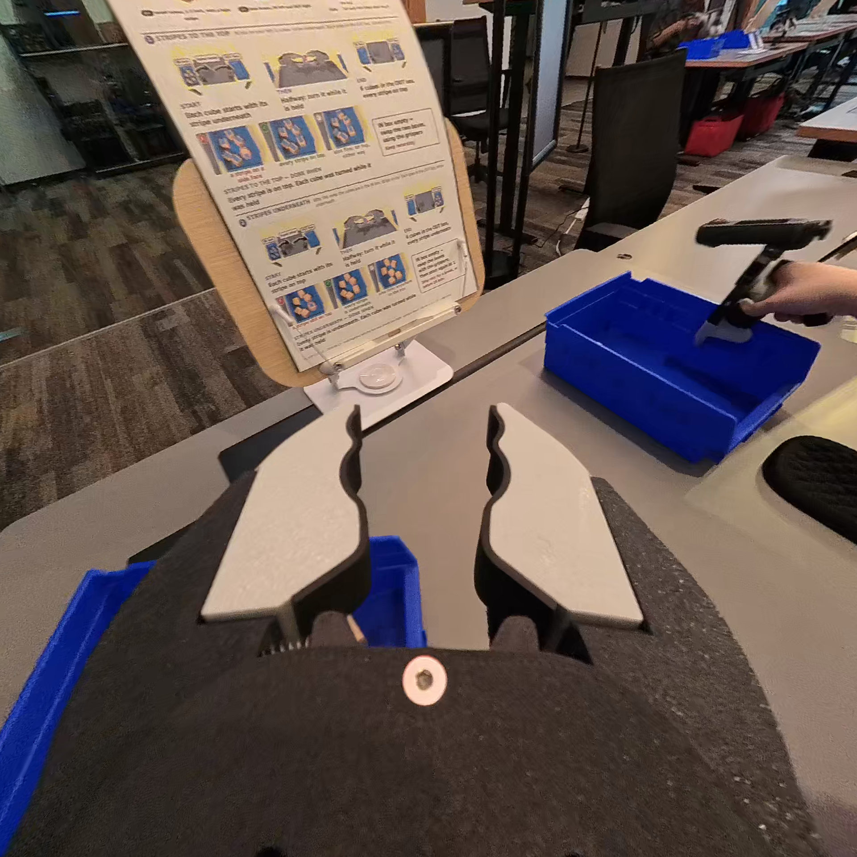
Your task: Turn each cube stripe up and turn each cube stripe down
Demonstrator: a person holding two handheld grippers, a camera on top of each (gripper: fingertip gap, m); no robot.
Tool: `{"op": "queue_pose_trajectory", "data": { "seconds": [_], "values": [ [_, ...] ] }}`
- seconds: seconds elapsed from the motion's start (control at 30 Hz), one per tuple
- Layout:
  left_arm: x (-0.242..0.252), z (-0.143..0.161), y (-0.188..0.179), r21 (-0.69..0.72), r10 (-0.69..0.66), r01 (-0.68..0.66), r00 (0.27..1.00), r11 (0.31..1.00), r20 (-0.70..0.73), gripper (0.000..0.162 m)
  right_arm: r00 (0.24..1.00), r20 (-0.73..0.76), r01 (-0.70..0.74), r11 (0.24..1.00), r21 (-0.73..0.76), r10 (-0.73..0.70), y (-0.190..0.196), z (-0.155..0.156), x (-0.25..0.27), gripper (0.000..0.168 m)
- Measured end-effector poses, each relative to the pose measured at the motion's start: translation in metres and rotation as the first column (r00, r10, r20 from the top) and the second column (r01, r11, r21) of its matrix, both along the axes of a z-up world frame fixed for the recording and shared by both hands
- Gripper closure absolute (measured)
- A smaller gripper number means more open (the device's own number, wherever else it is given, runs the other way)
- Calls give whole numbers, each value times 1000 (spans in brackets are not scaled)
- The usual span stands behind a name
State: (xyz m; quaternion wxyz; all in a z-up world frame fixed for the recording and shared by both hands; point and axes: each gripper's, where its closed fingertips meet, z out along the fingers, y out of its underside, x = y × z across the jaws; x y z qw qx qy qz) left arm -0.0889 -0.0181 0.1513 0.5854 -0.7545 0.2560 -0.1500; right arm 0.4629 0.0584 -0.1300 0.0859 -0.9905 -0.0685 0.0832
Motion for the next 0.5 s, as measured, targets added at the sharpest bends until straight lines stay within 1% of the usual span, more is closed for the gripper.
{"op": "queue_pose_trajectory", "data": {
  "seconds": [0.03, 0.07, 0.13, 0.17, 0.23, 0.3, 0.33, 0.4, 0.47, 0.5],
  "values": [
    [-10, 0, 0, 0, 28, -28, 1000, 1000, -2, 110, 1000, 0, 1, 999, 33, -1, 2, 5, 0, 143],
    [-23, 1, 0, -5, 77, -77, 997, 997, 7, 109, 1000, 10, 1, 996, 92, -2, 6, 12, 2, 142],
    [-56, 6, -4, -12, 193, -192, 980, 981, 39, 107, 999, 45, 16, 964, 266, -28, 16, 38, 9, 141],
    [-74, 10, -8, -8, 254, -254, 966, 967, 56, 106, 997, 55, 22, 931, 363, -45, 21, 56, 12, 136],
    [-111, 17, -18, -7, 391, -391, 917, 920, 76, 103, 996, 58, 22, 834, 551, -65, 27, 97, 16, 128],
    [-146, 14, -27, -35, 523, -522, 850, 852, 58, 98, 999, 25, 16, 738, 674, -44, 27, 138, 13, 128],
    [-161, 8, -31, -56, 580, -578, 814, 814, 32, 97, 1000, 3, 18, 696, 718, -30, 26, 155, 12, 128],
    [-189, -13, -42, -129, 675, -670, 738, 731, -12, 97, 998, -57, 51, 626, 778, -11, 24, 183, 11, 126],
    [-205, -42, -54, -225, 715, -696, 700, 682, 3, 100, 983, -183, 132, 590, 797, 28, 16, 196, 2, 122],
    [-210, -58, -61, -267, 728, -698, 685, 664, 20, 101, 967, -245, 165, 567, 807, 67, 13, 201, -6, 122]
  ]
}}
